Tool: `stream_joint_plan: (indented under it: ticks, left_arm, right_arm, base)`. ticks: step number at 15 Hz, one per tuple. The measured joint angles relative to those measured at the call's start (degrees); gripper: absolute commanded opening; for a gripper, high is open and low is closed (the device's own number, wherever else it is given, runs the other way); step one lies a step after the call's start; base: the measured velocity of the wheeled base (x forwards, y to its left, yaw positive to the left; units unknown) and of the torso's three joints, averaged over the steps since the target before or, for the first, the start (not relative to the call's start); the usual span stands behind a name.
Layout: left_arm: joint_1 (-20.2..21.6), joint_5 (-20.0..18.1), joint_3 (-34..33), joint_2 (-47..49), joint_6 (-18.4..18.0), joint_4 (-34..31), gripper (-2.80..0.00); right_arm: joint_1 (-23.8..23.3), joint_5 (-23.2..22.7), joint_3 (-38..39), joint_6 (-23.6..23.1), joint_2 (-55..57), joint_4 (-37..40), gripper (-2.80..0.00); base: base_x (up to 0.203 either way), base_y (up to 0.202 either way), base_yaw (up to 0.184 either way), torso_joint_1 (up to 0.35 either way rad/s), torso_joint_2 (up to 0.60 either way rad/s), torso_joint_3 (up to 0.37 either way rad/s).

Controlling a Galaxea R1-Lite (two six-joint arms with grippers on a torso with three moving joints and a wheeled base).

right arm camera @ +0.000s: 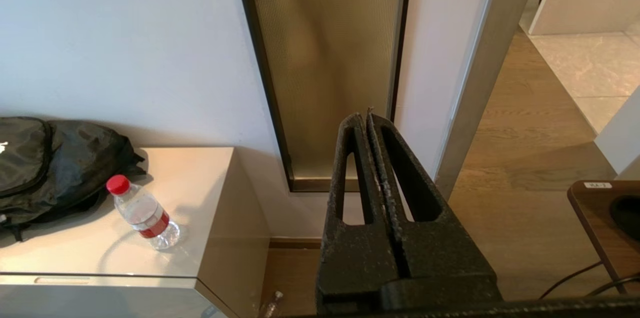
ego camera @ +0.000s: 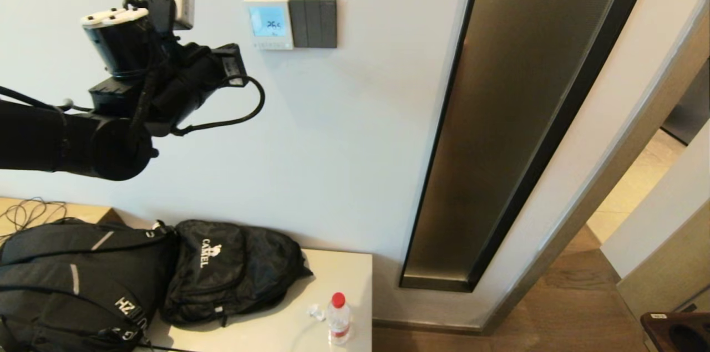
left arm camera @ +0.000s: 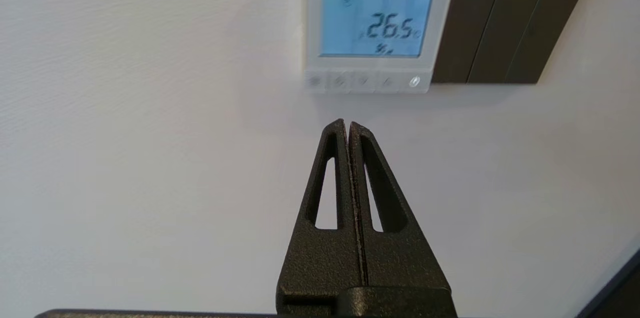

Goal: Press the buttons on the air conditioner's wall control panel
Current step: Turn off the central air conditioner

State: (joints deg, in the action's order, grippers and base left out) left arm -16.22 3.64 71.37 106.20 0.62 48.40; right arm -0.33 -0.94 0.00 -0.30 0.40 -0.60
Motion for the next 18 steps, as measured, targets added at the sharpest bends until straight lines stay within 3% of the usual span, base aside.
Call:
stream_joint_plan:
  ticks: [5,11,14,18]
  left_arm:
    - [4.81,-1.33,-20.91,-15.1,-0.35,4.21,-2.8]
    - [7.42,-1.75,-43.16,-34.99,-0.87,3.3,-2.8]
    - [9.05,-1.67,-51.14,-46.16,-1.06,-1.12,-2.8]
    - [9.72,-0.97,-55.07,-62.35,-1.06,-15.83,-2.8]
  right_arm:
    - [0.0,0.0,0.0,-0.02,0.0,0.0,-2.8]
    - [0.0,0.0,0.0,-0.02,0.0,0.0,-2.8]
    - [0.0,0.0,0.0,0.01,0.0,0.0,-2.8]
    - [-0.02,0.0,0.0,0.04,0.0,0.0,-2.8]
  base:
    - [0.0,0.0,0.0,0.0,0.0,0.0]
    - [0.0,0.0,0.0,0.0,0.0,0.0]
    - [0.0,0.0,0.0,0.0,0.0,0.0]
    - [0.0,0.0,0.0,0.0,0.0,0.0]
